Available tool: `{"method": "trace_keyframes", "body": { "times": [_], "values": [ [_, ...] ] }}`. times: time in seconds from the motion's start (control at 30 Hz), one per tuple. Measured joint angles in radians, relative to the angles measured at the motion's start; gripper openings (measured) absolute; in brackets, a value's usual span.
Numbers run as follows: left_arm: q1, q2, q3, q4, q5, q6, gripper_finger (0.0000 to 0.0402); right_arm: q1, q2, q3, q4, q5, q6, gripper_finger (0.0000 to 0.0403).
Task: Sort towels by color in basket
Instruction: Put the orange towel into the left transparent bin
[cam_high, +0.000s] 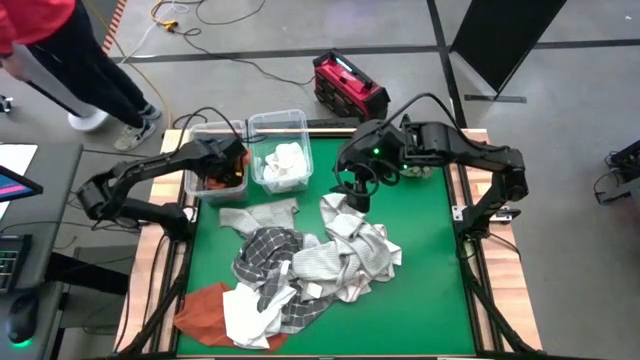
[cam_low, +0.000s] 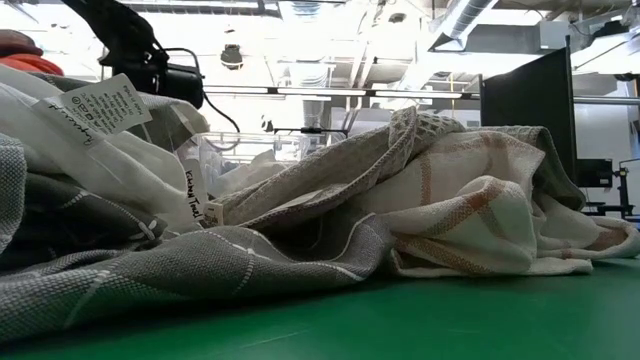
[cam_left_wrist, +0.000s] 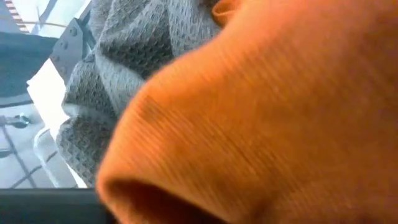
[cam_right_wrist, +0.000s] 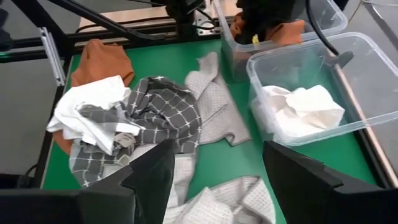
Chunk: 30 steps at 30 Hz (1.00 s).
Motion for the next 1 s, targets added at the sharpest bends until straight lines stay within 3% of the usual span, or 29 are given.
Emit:
{"method": "trace_keyframes", "body": {
  "times": [0.17,0.5,0.67,0.9,1.0],
  "values": [
    [0.0,-0.032,0.045,-0.043,0.007,0.015,0.0248,0.017,0.0,0.0,0.001,0.07,0.007,0.0273],
    [-0.012,-0.136,0.221,-0.215,0.006,0.149,0.0254,0.019,0.0,0.0,0.008,0.12,0.031,0.0273],
    [-0.011,-0.198,0.296,-0.211,-0.007,0.193,0.0254,0.018,0.0,0.0,0.008,0.122,0.032,0.0273],
    [-0.009,-0.285,0.311,-0.038,0.155,0.262,0.0254,0.014,0.0,0.0,0.007,0.122,0.032,0.0273],
    [0.017,-0.286,0.308,-0.057,0.122,0.252,0.0254,0.021,0.0,0.0,0.007,0.122,0.033,0.0273]
  ]
}}
